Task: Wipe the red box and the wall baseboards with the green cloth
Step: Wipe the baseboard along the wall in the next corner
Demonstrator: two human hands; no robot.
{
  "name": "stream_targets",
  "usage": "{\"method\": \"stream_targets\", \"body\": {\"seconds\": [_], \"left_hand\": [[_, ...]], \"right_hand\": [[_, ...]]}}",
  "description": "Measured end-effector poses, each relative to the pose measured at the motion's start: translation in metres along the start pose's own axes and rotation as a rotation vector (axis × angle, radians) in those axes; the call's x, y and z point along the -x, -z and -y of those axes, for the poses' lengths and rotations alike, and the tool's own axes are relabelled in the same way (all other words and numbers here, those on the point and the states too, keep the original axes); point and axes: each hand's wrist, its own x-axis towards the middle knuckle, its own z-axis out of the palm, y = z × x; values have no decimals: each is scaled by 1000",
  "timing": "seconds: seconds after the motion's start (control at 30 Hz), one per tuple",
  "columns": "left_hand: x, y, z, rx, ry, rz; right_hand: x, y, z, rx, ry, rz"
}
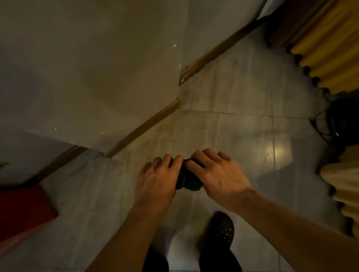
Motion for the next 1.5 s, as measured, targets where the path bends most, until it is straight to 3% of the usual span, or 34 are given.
{"method": "stream_targets", "body": {"seconds": [0.57,0.83,1.13,1.5], "left_hand": [[-98,82,-189,-5,-14,-30],[-178,89,-180,59,31,-100],[-294,82,-156,88,74,-40],[-360,58,-164,182,260,-94]], "right_hand": [[93,108,-176,-23,-83,-44],[26,125,-238,-4,-20,-51],[-70,130,-320,8,69,-16],[-136,114,-392,-2,206,-26]]}}
